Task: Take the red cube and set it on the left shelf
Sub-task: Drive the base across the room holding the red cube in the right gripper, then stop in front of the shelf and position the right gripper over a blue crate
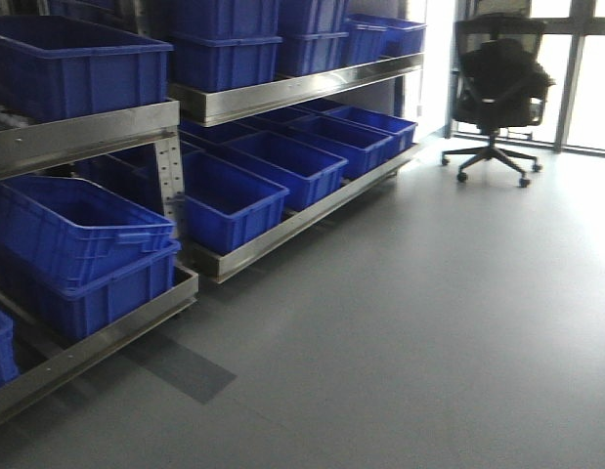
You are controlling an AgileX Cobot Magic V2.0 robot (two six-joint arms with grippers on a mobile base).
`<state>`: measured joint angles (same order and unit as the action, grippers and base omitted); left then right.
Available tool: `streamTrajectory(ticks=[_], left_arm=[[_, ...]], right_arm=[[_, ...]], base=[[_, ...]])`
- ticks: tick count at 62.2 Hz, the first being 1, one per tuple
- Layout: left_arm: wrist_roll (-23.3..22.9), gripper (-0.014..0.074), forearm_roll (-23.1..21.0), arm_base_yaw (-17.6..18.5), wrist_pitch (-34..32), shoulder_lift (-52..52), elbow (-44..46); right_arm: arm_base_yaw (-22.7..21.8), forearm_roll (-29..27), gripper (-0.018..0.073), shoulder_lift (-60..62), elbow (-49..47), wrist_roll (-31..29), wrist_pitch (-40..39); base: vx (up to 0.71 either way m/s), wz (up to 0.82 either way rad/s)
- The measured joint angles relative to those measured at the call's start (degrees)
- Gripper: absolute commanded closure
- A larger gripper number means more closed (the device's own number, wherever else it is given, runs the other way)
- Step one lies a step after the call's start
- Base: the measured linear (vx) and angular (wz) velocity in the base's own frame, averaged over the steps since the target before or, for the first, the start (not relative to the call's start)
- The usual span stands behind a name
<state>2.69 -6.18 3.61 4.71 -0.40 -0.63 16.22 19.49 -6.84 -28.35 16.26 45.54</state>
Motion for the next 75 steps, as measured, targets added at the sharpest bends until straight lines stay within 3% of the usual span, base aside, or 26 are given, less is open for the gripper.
streamTrajectory(ticks=[75], left_arm=[[0.0, 0.0495, 0.0, 0.0, 0.0, 0.0, 0.0]], right_arm=[[0.0, 0.0, 0.0448, 0.0, 0.0, 0.0, 0.0]], base=[[0.48, 0.58]])
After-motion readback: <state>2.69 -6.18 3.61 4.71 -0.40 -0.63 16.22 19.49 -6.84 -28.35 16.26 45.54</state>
